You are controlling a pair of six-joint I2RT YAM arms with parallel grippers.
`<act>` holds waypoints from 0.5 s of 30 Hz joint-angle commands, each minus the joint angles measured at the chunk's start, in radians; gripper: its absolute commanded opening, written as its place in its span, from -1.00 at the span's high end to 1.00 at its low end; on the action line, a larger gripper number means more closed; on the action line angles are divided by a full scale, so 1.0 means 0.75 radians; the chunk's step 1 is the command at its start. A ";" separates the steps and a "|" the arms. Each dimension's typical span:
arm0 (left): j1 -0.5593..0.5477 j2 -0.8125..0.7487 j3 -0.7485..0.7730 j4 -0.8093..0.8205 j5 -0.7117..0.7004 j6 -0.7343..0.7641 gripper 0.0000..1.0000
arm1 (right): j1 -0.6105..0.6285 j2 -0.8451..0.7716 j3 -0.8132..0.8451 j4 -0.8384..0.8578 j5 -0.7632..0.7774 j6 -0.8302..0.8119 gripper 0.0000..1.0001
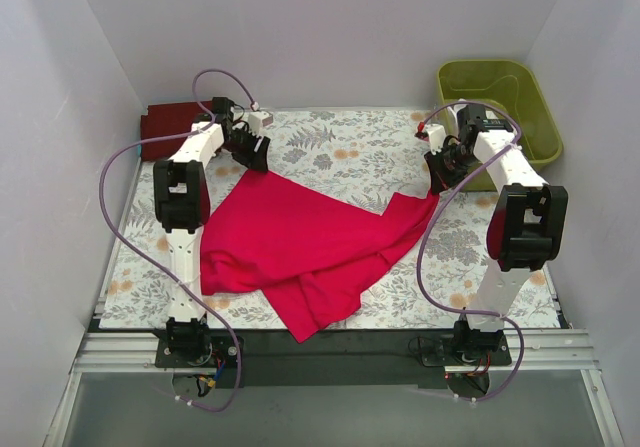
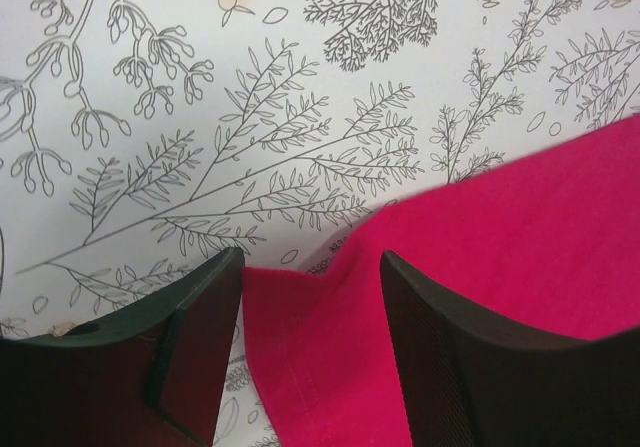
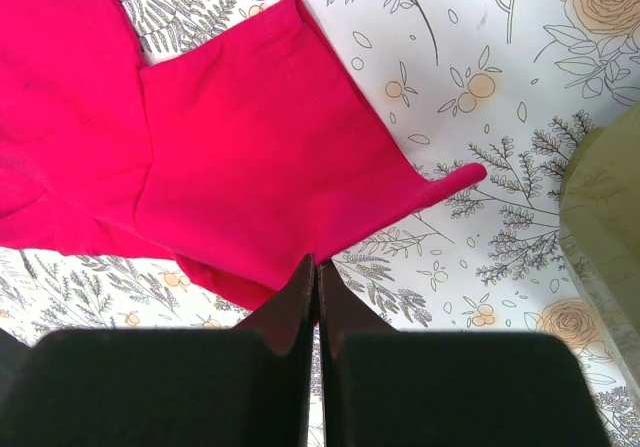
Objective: Fold and stack the t-shirts
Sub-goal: Flatten the tshirt out
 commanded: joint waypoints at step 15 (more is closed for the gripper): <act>0.007 0.101 0.233 -0.054 0.197 0.241 -0.18 | -0.004 0.007 0.000 -0.056 -0.034 -0.002 0.97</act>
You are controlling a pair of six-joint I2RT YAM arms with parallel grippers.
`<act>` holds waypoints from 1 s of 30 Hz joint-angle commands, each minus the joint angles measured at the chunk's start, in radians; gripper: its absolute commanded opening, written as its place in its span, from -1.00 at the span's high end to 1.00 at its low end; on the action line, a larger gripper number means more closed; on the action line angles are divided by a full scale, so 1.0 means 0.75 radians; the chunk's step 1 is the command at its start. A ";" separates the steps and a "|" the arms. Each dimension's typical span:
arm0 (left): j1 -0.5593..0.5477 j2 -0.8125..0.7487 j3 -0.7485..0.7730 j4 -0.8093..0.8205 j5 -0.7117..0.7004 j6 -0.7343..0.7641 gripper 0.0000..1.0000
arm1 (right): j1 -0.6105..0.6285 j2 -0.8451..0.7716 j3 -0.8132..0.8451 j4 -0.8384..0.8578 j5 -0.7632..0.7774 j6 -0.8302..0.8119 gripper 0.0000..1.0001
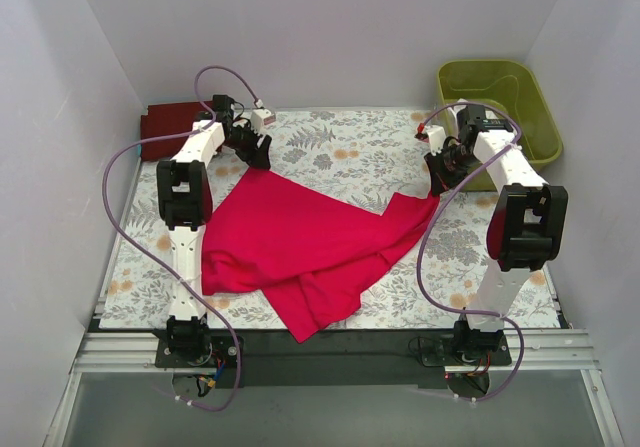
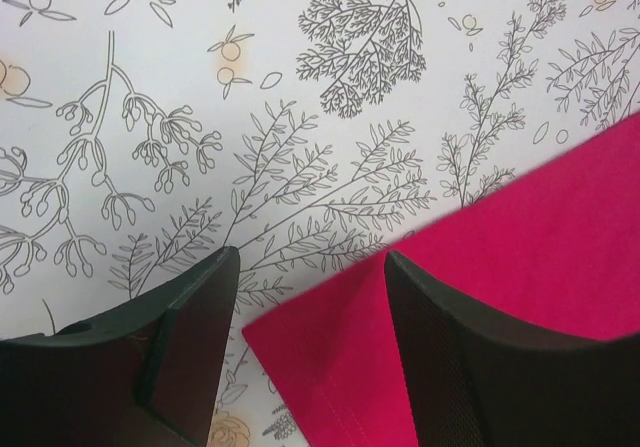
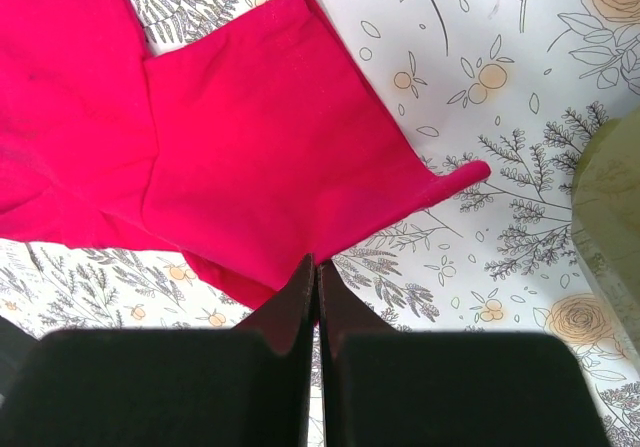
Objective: Fold and stack the t-shirts
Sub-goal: Flatten the tshirt out
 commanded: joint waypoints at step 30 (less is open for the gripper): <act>0.043 -0.177 -0.357 -0.108 -0.252 0.492 1.00 | -0.004 0.105 0.209 -0.068 -0.103 0.035 0.97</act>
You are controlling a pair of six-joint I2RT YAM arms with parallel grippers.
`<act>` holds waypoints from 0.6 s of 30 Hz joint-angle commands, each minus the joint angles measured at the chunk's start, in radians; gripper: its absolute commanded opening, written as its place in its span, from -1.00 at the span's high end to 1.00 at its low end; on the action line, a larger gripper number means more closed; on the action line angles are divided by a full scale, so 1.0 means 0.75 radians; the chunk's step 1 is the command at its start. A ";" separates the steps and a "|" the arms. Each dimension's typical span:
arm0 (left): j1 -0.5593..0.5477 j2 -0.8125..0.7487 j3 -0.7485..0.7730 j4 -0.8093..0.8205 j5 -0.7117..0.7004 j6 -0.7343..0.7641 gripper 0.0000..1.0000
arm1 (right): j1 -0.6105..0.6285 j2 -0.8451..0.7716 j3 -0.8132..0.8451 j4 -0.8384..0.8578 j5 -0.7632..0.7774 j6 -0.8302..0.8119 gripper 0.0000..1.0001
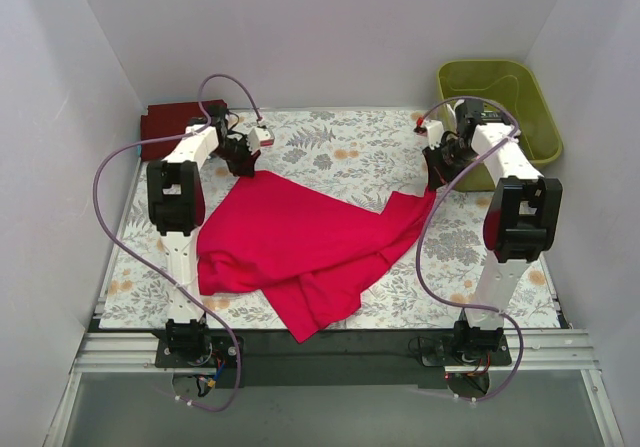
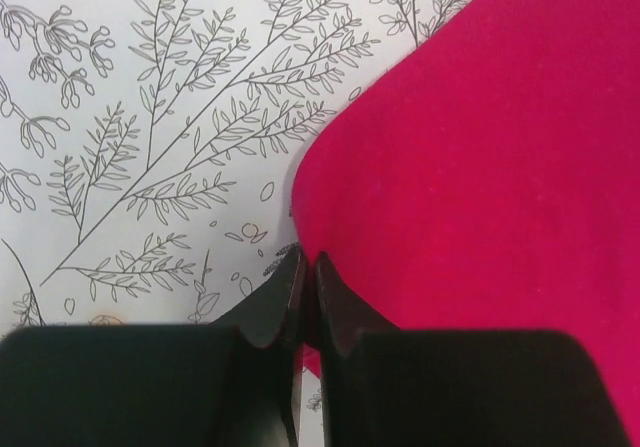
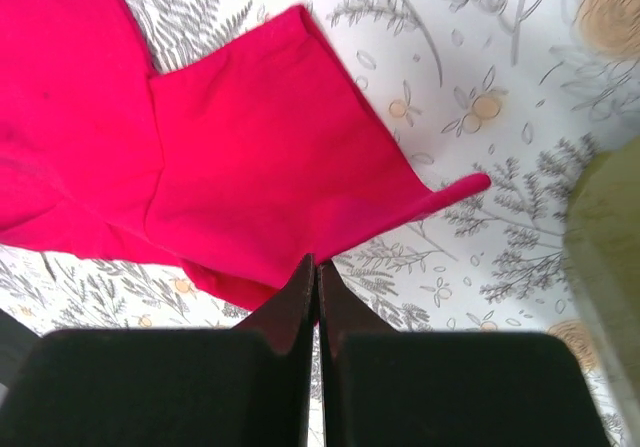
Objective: Fold and stack the t-shirts
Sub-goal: Flatten the tshirt out
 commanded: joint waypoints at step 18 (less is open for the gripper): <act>0.259 -0.535 -0.005 0.349 0.141 -0.925 1.00 | -0.042 0.018 0.835 0.140 -0.107 0.099 0.97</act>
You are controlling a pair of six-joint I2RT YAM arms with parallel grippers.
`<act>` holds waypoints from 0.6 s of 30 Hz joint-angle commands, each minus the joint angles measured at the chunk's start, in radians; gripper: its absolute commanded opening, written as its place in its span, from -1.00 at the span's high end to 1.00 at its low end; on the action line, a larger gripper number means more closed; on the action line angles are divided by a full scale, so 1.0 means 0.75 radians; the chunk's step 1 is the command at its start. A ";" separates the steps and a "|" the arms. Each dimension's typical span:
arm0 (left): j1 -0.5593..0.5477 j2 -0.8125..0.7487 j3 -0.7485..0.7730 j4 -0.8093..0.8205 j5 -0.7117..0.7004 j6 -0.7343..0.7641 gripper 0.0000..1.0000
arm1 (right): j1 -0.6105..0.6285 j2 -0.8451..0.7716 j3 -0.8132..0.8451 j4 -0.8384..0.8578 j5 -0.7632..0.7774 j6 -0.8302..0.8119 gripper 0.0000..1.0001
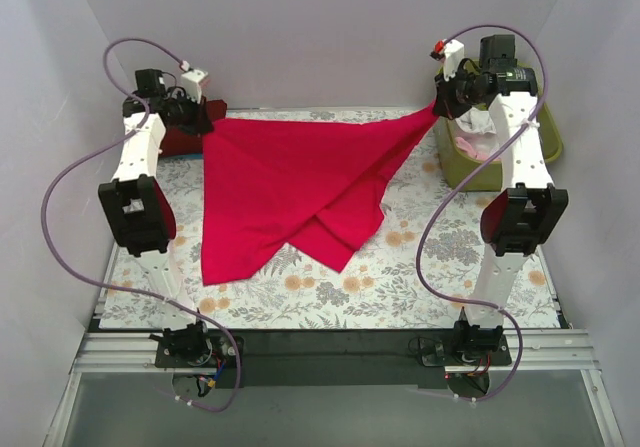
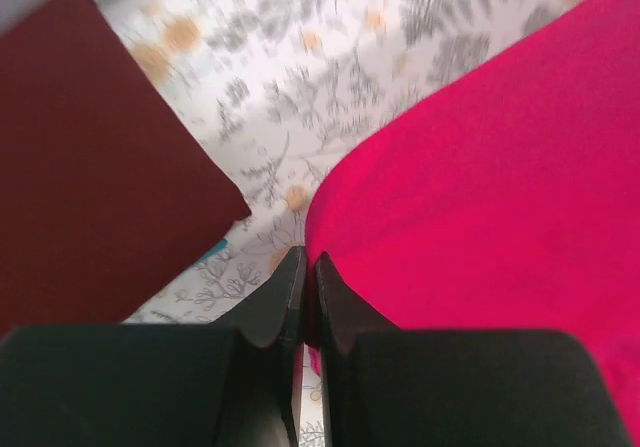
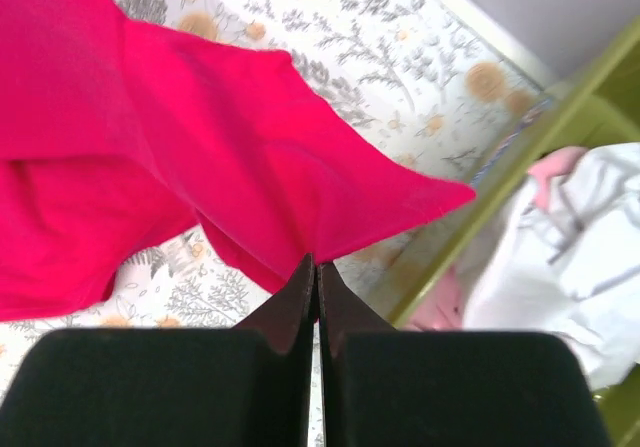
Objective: Fold and stack the t-shirts
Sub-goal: Flatten the tshirt out
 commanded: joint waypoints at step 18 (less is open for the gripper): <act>0.194 -1.173 -0.531 0.516 0.015 -0.439 1.00 | -0.043 -1.030 -0.401 0.680 0.049 -0.014 0.97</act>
